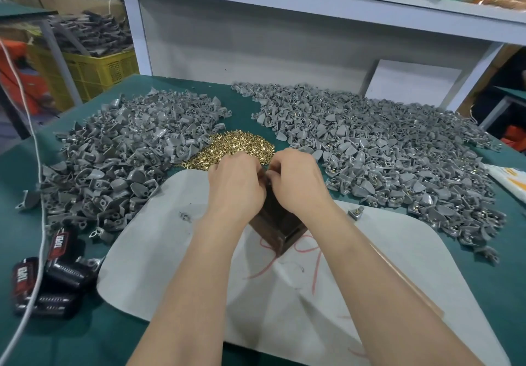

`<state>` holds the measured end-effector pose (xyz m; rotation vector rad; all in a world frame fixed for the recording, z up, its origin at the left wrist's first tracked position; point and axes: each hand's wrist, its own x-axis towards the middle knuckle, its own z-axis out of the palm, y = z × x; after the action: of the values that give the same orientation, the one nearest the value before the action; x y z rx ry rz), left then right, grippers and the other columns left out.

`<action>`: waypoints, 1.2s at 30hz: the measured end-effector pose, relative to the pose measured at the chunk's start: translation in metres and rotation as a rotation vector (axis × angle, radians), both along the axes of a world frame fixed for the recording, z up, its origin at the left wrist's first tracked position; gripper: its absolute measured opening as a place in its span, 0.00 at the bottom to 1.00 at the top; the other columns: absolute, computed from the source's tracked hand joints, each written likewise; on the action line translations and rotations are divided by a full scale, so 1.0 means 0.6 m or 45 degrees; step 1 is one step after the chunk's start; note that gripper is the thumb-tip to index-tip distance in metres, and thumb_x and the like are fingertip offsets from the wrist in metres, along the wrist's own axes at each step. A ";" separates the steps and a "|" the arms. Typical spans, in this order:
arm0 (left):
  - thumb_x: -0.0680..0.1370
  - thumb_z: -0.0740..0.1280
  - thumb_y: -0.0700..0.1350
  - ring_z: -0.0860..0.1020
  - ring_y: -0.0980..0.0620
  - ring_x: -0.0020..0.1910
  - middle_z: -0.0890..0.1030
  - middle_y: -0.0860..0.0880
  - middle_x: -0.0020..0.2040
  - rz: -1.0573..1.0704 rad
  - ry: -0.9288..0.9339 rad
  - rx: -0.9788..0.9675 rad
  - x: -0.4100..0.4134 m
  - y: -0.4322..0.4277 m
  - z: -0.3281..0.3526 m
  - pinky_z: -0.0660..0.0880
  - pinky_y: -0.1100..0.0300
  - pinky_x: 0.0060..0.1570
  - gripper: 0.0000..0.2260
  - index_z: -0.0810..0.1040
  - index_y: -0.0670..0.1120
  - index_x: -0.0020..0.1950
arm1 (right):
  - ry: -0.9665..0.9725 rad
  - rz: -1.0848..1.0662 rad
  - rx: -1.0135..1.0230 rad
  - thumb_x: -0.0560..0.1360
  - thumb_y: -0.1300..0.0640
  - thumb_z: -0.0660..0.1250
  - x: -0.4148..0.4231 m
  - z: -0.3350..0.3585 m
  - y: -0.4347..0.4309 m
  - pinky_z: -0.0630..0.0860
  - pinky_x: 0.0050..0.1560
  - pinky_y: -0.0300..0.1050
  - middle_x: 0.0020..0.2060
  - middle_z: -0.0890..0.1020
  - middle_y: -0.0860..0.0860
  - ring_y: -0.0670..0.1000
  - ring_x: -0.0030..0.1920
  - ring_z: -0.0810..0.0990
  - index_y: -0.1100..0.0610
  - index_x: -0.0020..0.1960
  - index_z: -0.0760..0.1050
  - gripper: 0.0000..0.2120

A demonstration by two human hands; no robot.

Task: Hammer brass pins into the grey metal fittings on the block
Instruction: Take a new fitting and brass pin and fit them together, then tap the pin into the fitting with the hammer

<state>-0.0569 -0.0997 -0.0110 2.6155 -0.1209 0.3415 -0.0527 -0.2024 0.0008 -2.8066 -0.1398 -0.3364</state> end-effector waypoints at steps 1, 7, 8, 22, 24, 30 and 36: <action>0.77 0.64 0.42 0.73 0.44 0.51 0.74 0.50 0.44 0.004 0.002 -0.011 -0.001 0.000 0.000 0.62 0.55 0.48 0.07 0.82 0.46 0.45 | -0.003 -0.002 0.041 0.77 0.57 0.63 -0.001 -0.002 -0.001 0.67 0.46 0.42 0.50 0.78 0.54 0.55 0.53 0.75 0.57 0.48 0.77 0.05; 0.76 0.64 0.42 0.69 0.47 0.45 0.73 0.50 0.41 0.031 0.006 -0.038 -0.001 -0.001 0.000 0.62 0.55 0.47 0.09 0.75 0.50 0.36 | -0.033 -0.039 0.144 0.77 0.57 0.63 0.001 -0.012 -0.003 0.68 0.48 0.43 0.51 0.78 0.54 0.55 0.53 0.75 0.57 0.49 0.78 0.05; 0.76 0.64 0.42 0.70 0.46 0.45 0.73 0.50 0.41 0.030 0.008 -0.039 -0.001 -0.001 0.000 0.62 0.55 0.47 0.08 0.76 0.50 0.37 | -0.032 -0.034 0.137 0.77 0.57 0.63 0.001 -0.013 -0.002 0.69 0.49 0.43 0.51 0.78 0.54 0.55 0.53 0.75 0.57 0.49 0.78 0.06; 0.77 0.66 0.45 0.76 0.48 0.53 0.81 0.52 0.48 0.007 0.079 -0.137 -0.002 -0.002 -0.003 0.71 0.49 0.58 0.04 0.80 0.52 0.44 | 0.358 -0.270 -0.133 0.77 0.53 0.62 -0.005 -0.038 -0.115 0.72 0.43 0.45 0.47 0.81 0.58 0.59 0.47 0.79 0.61 0.54 0.77 0.13; 0.77 0.67 0.46 0.76 0.49 0.53 0.81 0.52 0.48 0.005 0.090 -0.139 -0.002 -0.002 -0.002 0.71 0.49 0.58 0.04 0.79 0.52 0.44 | 0.325 -0.269 -0.055 0.77 0.55 0.63 -0.002 -0.029 -0.125 0.74 0.42 0.46 0.46 0.81 0.58 0.59 0.46 0.79 0.62 0.54 0.75 0.11; 0.77 0.67 0.48 0.77 0.50 0.53 0.81 0.53 0.49 -0.013 0.102 -0.150 -0.001 -0.001 -0.005 0.71 0.49 0.58 0.02 0.80 0.53 0.46 | 0.080 -0.305 0.293 0.76 0.46 0.62 -0.023 0.010 -0.142 0.70 0.34 0.46 0.36 0.78 0.52 0.55 0.39 0.77 0.57 0.47 0.71 0.13; 0.76 0.68 0.46 0.77 0.49 0.52 0.81 0.52 0.48 -0.005 0.115 -0.185 -0.005 0.000 -0.001 0.72 0.49 0.58 0.01 0.79 0.52 0.46 | -0.029 -0.075 0.190 0.79 0.50 0.59 -0.061 0.039 -0.115 0.73 0.37 0.47 0.39 0.79 0.52 0.55 0.40 0.78 0.55 0.55 0.72 0.10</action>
<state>-0.0598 -0.0996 -0.0119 2.4815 -0.0680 0.2221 -0.0890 -0.2712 0.0240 -2.6642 -0.0350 -0.3767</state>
